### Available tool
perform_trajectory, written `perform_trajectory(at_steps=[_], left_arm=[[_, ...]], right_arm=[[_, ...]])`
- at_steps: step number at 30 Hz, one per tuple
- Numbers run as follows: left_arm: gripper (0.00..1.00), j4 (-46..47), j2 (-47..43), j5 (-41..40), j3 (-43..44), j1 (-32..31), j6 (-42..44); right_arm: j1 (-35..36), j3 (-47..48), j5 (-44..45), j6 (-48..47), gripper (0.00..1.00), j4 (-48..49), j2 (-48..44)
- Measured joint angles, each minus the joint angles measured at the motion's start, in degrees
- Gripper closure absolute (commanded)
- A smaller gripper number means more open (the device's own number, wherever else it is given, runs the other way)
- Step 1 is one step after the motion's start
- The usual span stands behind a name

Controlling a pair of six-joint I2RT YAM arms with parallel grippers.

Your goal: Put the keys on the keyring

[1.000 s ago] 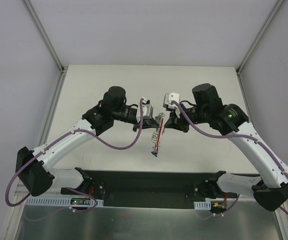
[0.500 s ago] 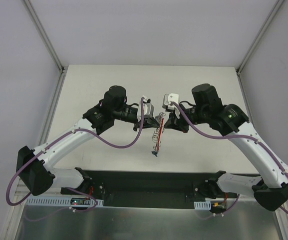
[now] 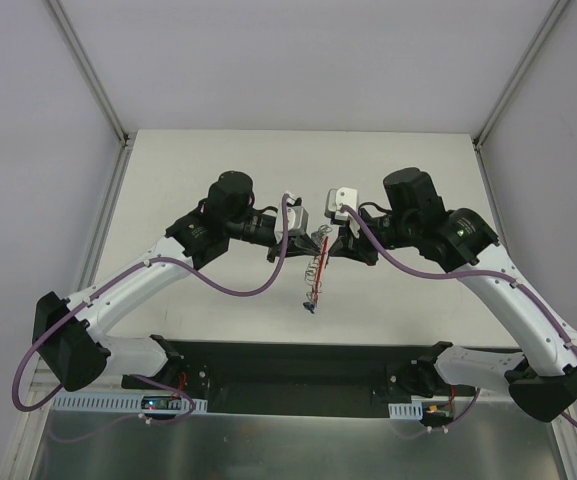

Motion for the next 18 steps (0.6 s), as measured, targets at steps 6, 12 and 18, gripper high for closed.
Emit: perform_trajectory(at_steps=[6, 12, 18], left_arm=[[1.0, 0.0, 0.0, 0.04, 0.02, 0.0, 0.0], [1.0, -0.04, 0.02, 0.07, 0.17, 0.0, -0.02], [1.0, -0.04, 0.09, 0.17, 0.2, 0.02, -0.02]], right_arm=[[0.2, 0.0, 0.15, -0.11, 0.99, 0.0, 0.0], [0.42, 0.0, 0.79, -0.24, 0.99, 0.0, 0.0], [0.9, 0.0, 1.42, -0.35, 0.99, -0.07, 0.02]])
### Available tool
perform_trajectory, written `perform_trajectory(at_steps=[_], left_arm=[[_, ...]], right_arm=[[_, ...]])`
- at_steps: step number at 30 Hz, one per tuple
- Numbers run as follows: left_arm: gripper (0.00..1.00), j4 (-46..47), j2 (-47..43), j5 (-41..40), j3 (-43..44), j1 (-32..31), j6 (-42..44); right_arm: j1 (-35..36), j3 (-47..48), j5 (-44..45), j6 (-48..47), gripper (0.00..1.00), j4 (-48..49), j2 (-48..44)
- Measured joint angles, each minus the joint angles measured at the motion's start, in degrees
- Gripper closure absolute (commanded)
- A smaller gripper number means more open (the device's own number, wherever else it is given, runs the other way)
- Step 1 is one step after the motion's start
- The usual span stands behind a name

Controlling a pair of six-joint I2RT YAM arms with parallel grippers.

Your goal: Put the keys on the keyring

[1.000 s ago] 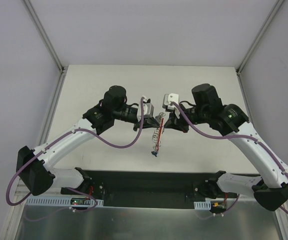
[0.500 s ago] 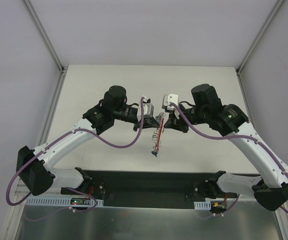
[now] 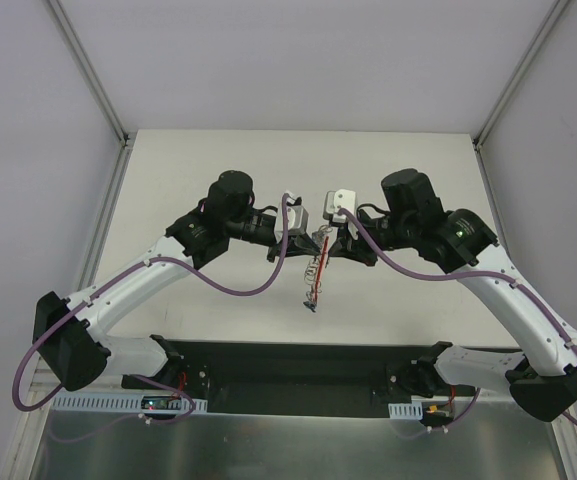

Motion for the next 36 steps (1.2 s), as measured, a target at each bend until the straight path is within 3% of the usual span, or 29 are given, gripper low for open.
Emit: perform_trajectory(at_steps=[25, 36], left_arm=[[1.0, -0.02, 1.11, 1.75, 0.74, -0.02, -0.68], [1.0, 0.04, 1.53, -3.3, 1.16, -0.39, -5.42]], right_arm=[[0.92, 0.33, 0.17, -0.07, 0.99, 0.39, 0.7], [1.42, 0.33, 2.14, -0.15, 0.99, 0.52, 0.7]])
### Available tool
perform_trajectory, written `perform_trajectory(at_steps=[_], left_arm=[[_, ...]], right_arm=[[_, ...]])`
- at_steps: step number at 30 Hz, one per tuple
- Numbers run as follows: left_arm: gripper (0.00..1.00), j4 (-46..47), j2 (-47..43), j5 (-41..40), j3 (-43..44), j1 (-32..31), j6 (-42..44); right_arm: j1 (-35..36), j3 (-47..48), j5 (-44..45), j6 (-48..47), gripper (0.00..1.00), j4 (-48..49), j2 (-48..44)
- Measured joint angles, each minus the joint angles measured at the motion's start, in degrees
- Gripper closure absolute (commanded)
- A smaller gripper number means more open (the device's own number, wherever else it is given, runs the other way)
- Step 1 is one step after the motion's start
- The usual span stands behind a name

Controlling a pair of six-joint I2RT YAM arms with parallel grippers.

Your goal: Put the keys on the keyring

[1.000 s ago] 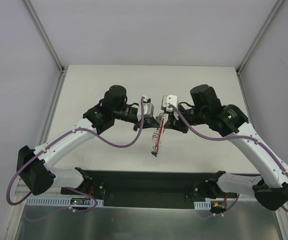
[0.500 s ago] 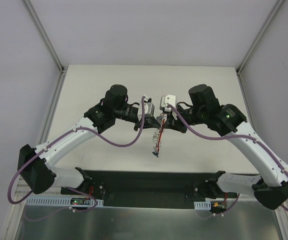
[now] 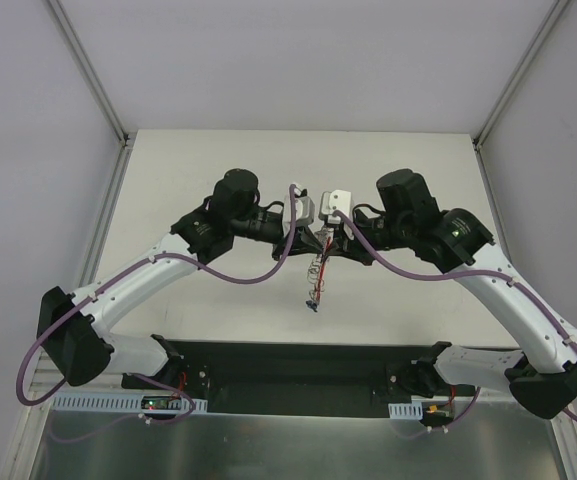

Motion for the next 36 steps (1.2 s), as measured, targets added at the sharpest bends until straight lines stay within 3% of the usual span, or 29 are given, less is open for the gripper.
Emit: perform_trajectory(at_steps=[18, 33, 36], left_arm=[[1.0, 0.59, 0.33, -4.68, 0.52, 0.15, -9.53], [1.0, 18.8, -6.6, -7.61, -12.5, 0.57, -17.66], [0.86, 20.52, -8.39, -8.63, -14.19, 0.55, -17.73]], right_arm=[[1.6, -1.22, 4.94, -1.2, 0.99, 0.94, 0.33], [1.79, -5.22, 4.0, 2.86, 0.99, 6.86, -0.02], [2.03, -4.46, 3.85, 2.89, 0.99, 6.38, -0.09]])
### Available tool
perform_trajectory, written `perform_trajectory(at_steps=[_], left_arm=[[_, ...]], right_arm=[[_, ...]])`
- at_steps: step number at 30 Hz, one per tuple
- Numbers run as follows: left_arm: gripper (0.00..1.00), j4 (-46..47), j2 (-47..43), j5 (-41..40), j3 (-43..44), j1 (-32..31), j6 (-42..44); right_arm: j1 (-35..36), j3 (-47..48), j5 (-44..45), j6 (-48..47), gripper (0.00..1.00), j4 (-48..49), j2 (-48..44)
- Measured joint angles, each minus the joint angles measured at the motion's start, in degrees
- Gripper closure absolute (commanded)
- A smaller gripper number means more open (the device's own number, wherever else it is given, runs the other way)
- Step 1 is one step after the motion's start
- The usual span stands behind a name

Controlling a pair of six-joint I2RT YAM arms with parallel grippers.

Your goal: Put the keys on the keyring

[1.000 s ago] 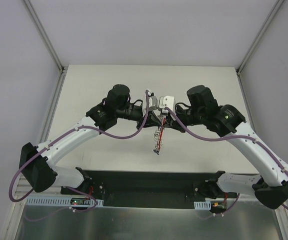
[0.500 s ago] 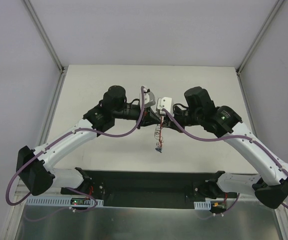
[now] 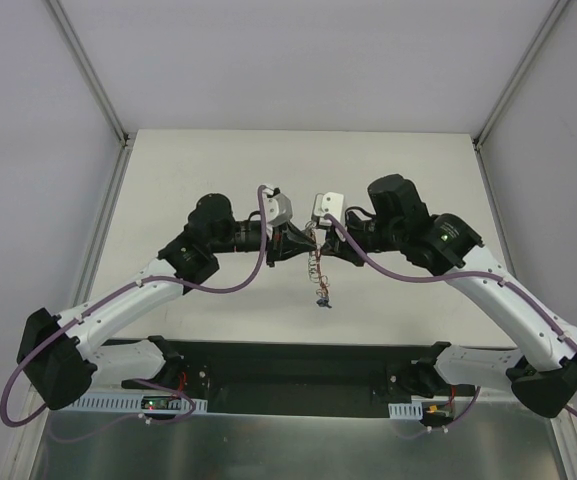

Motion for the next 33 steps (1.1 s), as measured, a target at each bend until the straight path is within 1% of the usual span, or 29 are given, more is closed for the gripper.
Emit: perform_trajectory(at_steps=[2, 5, 8, 15, 19, 24, 29, 33], left_arm=[[0.73, 1.05, -1.16, -0.46, -0.92, 0.02, -0.02], [0.68, 2.54, -3.26, -1.18, -1.95, 0.02, -0.15], [0.67, 3.06, -5.38, -1.92, -2.82, 0.02, 0.37], [0.59, 1.09, -7.06, -1.7, -3.04, 0.46, 3.13], [0.56, -0.98, -5.49, 1.79, -2.56, 1.95, 4.85], [0.57, -3.82, -1.36, 7.15, 0.63, 2.27, 6.75], [0.66, -5.2, 1.49, 13.18, 3.41, 2.27, 7.8], [0.67, -5.25, 3.56, 15.85, 4.76, 2.12, 7.98]], right_arm=[[0.09, 1.03, 0.09, -0.04, 0.99, -1.14, 0.04], [0.09, 2.43, 0.17, -0.22, 0.99, -3.87, 0.09], [0.22, 3.89, 0.17, -0.52, 0.99, -6.93, 0.48], [0.52, 6.4, -0.02, -1.7, 0.99, -10.08, 1.64], [0.72, 6.75, -0.02, -2.14, 0.99, -10.95, 2.38], [0.85, 7.28, -0.02, -2.67, 0.99, -12.41, 2.62], [0.9, 7.34, -0.02, -2.91, 0.99, -13.03, 2.62], [0.9, 7.34, -0.02, -2.93, 0.99, -13.09, 2.62]])
